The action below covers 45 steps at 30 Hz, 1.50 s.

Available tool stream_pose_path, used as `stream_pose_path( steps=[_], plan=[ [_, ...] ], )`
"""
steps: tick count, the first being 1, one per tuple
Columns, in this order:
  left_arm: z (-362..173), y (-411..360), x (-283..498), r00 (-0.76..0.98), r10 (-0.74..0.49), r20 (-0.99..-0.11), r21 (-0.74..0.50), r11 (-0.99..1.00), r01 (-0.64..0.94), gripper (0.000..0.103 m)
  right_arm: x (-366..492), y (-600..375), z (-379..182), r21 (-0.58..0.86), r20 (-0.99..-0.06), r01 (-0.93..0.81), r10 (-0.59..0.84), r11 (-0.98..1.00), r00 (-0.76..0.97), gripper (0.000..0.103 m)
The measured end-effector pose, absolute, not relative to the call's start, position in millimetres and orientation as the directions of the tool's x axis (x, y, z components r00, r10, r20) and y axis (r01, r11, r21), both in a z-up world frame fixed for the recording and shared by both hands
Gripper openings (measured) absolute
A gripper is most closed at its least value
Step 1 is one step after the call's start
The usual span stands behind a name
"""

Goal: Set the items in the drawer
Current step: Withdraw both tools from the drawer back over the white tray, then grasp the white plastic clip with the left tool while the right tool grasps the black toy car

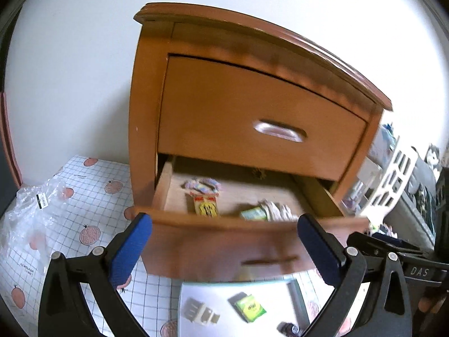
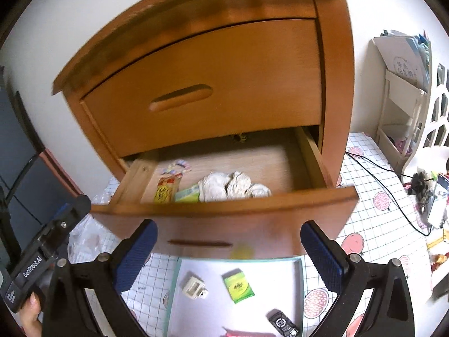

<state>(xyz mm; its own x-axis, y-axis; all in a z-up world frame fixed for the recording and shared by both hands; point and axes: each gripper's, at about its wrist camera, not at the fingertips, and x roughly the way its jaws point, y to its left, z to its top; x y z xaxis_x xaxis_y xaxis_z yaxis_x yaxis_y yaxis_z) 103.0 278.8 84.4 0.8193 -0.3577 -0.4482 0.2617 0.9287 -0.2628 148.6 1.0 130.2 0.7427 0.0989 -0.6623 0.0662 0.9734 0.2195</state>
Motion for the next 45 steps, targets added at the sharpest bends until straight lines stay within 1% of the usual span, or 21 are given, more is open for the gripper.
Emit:
stream_pose_path(
  steps=[2,6,10,16,20,23,27,32,39,41,45],
  plan=[
    [76.2,275.9,92.6,0.809,-0.372,-0.456,-0.255,0.925,0.281,0.103,138.0,3.0,125.0,0.212,-0.657,0.061,0.096,0.975,0.748,0.103],
    [53.4,275.7,81.7,0.784,-0.388,-0.484,-0.271,0.919,0.287,0.103,120.5,11.0,105.3,0.144,-0.676,0.067,0.048,0.987,0.735,0.103],
    [17.5,278.5,82.4,0.724,-0.412,-0.554,-0.319,0.908,0.273,0.103,108.6,17.4,68.6,0.093,-0.725,0.068,0.020,0.993,0.688,0.103],
    [-25.5,278.7,85.5,0.650,-0.405,-0.643,-0.324,0.913,0.249,0.103,99.6,13.9,12.3,0.117,-0.814,0.091,0.043,0.989,0.580,0.103],
    [-49.5,281.8,86.3,0.617,-0.407,-0.674,-0.348,0.911,0.220,0.103,95.6,9.6,-9.2,0.142,-0.842,0.112,0.061,0.983,0.536,0.103],
    [-56.7,283.0,87.9,0.615,-0.397,-0.681,-0.345,0.915,0.209,0.103,94.3,10.7,-17.3,0.160,-0.851,0.108,0.081,0.981,0.519,0.103],
    [-60.8,284.9,87.8,0.618,-0.387,-0.684,-0.330,0.920,0.211,0.103,92.9,13.1,-22.9,0.145,-0.853,0.103,0.072,0.984,0.517,0.103],
    [-64.1,284.1,87.7,0.627,-0.381,-0.679,-0.323,0.923,0.212,0.103,95.4,6.4,-31.4,0.160,-0.864,0.137,0.072,0.977,0.498,0.103],
    [-72.4,279.0,87.2,0.621,-0.404,-0.672,-0.345,0.912,0.220,0.103,99.0,-0.4,-43.1,0.161,-0.888,0.172,0.066,0.972,0.456,0.103],
    [-82.8,274.2,89.7,0.577,-0.404,-0.710,-0.340,0.914,0.222,0.103,100.5,-2.0,-48.1,0.175,-0.895,0.177,0.081,0.968,0.439,0.103],
    [-99.1,264.9,91.5,0.541,-0.363,-0.758,-0.279,0.932,0.234,0.103,104.8,-11.0,-62.5,0.196,-0.920,0.219,0.101,0.956,0.379,0.103]
  ],
)
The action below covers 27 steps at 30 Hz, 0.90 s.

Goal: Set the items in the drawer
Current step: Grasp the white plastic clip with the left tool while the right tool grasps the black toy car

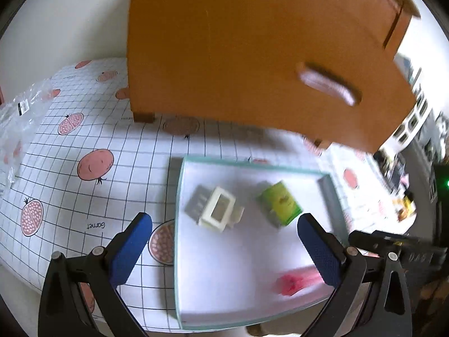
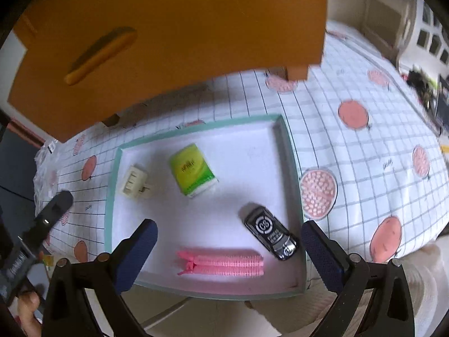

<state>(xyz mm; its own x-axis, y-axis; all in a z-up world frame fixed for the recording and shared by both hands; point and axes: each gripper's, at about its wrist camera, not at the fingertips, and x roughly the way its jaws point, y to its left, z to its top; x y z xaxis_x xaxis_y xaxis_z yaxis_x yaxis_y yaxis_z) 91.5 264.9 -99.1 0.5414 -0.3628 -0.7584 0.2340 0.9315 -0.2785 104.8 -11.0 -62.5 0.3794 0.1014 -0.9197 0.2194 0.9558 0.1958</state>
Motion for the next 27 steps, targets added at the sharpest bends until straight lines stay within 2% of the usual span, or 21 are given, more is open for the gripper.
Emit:
stream_pose_path(
  steps=[8,12,14,17,18,23,25,27],
  plan=[
    [-125.9,261.1,106.0,0.465,-0.351,-0.813,-0.274,0.935,0.225,0.103,113.8,-26.7,-97.6,0.226,-0.959,0.293,0.158,0.929,0.237,0.103],
    [-133.3,259.9,119.7,0.430,-0.356,-0.829,-0.289,0.933,0.216,0.102,124.0,-28.2,-102.8,0.179,-0.972,0.263,0.129,0.948,0.195,0.101],
    [-134.8,255.9,129.1,0.417,-0.361,-0.834,-0.288,0.930,0.230,0.102,130.0,-28.7,-104.0,0.150,-0.978,0.237,0.110,0.960,0.175,0.091],
    [-135.2,249.0,139.0,0.399,-0.365,-0.841,-0.280,0.925,0.256,0.092,136.5,-29.8,-107.8,0.109,-0.987,0.200,0.081,0.974,0.141,0.083],
    [-135.2,247.6,141.3,0.394,-0.366,-0.843,-0.279,0.924,0.261,0.087,137.7,-29.7,-109.4,0.101,-0.988,0.191,0.077,0.976,0.130,0.082],
    [-144.1,238.9,155.5,0.357,-0.353,-0.865,-0.261,0.924,0.280,0.086,142.1,-26.4,-123.5,0.071,-0.996,0.149,0.061,0.986,0.070,0.075],
    [-147.6,236.7,159.4,0.343,-0.354,-0.870,-0.263,0.922,0.284,0.079,144.1,-23.9,-128.0,0.068,-0.997,0.137,0.062,0.988,0.053,0.071],
    [-151.1,234.1,162.9,0.333,-0.346,-0.877,-0.254,0.923,0.288,0.079,146.8,-21.2,-133.3,0.062,-0.998,0.121,0.058,0.991,0.033,0.066]
  ],
)
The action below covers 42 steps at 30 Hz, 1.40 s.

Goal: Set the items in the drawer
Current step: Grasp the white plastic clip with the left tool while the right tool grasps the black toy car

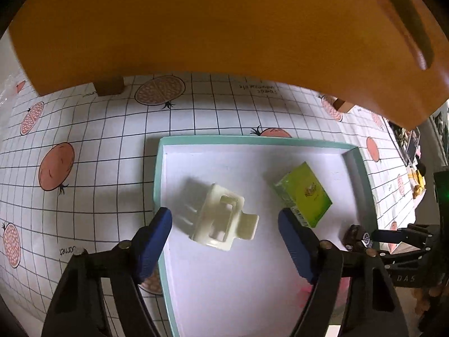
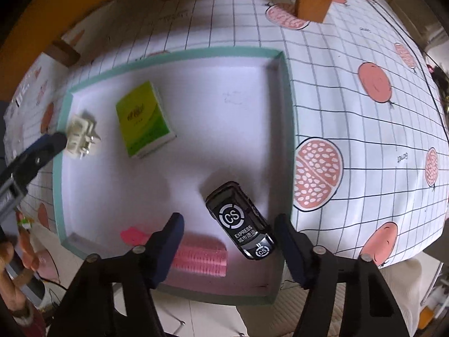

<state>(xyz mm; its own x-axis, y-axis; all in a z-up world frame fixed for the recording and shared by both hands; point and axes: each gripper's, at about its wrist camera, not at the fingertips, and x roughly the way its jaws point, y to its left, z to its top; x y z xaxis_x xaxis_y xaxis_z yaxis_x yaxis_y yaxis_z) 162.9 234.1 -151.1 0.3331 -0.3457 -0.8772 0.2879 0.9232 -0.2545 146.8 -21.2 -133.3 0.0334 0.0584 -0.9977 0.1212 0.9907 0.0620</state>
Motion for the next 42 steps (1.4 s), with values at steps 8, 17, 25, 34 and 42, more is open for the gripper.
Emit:
stream_pose_path(
  steps=[8,17,25,34,42],
  plan=[
    [-165.7,231.4,172.3,0.295,-0.332,-0.896,-0.250,0.926,0.283,0.071,156.2,-15.7,-150.3,0.027,-0.999,0.114,0.029,0.993,-0.013,0.054],
    [-177.1,227.3,173.6,0.260,-0.335,-0.906,-0.262,0.924,0.278,0.058,163.1,-16.0,-159.4,-0.002,-0.999,0.111,0.002,0.994,-0.036,0.050],
    [-178.9,228.7,174.0,0.251,-0.334,-0.908,-0.268,0.927,0.262,0.056,166.6,1.9,-158.6,-0.007,-1.000,0.127,-0.004,0.992,-0.027,0.049],
    [-180.1,233.5,151.8,0.243,-0.352,-0.904,-0.304,0.928,0.214,0.056,164.3,9.8,-155.6,-0.001,-1.000,0.134,-0.001,0.991,-0.001,0.049],
    [-179.6,233.0,134.5,0.242,-0.349,-0.905,-0.297,0.928,0.226,0.056,156.4,19.9,-158.0,-0.058,-0.998,0.098,-0.058,0.993,-0.008,0.048]
  ],
)
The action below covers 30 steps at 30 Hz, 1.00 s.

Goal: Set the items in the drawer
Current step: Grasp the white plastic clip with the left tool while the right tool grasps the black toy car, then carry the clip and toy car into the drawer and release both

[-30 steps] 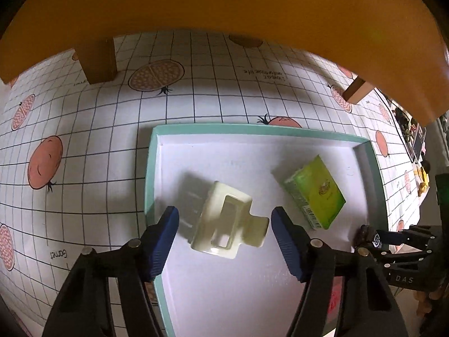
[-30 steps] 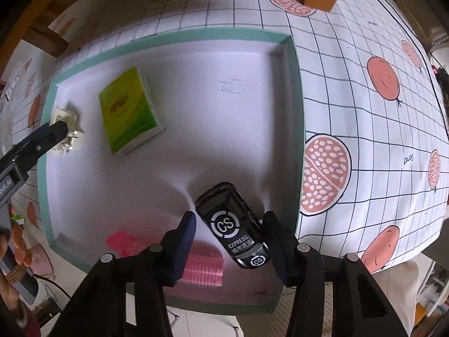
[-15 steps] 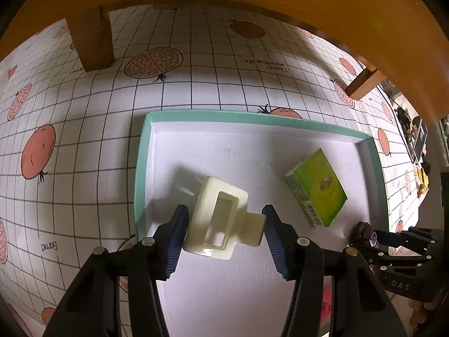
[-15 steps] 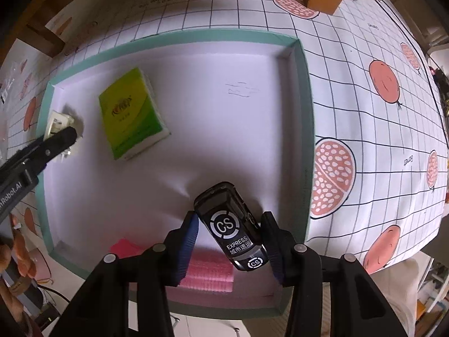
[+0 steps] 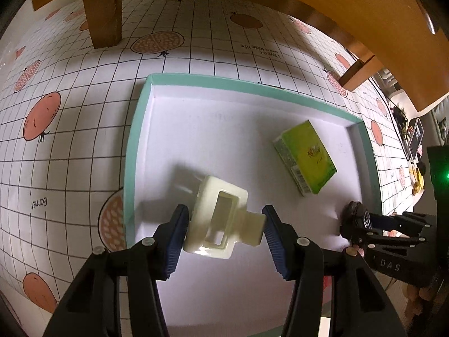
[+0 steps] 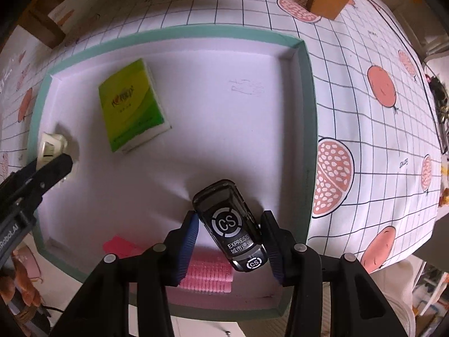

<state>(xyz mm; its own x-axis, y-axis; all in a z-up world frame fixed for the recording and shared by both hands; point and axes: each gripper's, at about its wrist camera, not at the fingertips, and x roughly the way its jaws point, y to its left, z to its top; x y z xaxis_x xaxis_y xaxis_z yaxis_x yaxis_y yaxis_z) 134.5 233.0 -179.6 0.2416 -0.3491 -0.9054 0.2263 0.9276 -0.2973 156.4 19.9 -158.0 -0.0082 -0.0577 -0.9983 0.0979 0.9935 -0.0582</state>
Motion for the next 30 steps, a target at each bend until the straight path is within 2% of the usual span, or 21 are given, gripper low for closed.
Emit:
stream_pose_path(
  steps=[10,16,30],
  plan=[
    [-181.3,224.3,124.0,0.249,-0.301,-0.921,-0.236,0.937,0.258,0.052,155.8,15.2,-163.7,-0.049,-0.999,0.097,-0.049,0.994,-0.003,0.048],
    [-182.2,223.4,123.7,0.246,-0.300,-0.922,-0.238,0.938,0.251,0.052,155.1,6.1,-155.1,0.004,-1.000,0.127,0.000,0.992,0.029,0.039],
    [-171.1,242.5,119.8,0.254,-0.329,-0.910,-0.285,0.938,0.196,0.051,149.0,-17.1,-112.5,0.117,-0.983,0.198,0.085,0.973,0.161,0.039]
  ],
)
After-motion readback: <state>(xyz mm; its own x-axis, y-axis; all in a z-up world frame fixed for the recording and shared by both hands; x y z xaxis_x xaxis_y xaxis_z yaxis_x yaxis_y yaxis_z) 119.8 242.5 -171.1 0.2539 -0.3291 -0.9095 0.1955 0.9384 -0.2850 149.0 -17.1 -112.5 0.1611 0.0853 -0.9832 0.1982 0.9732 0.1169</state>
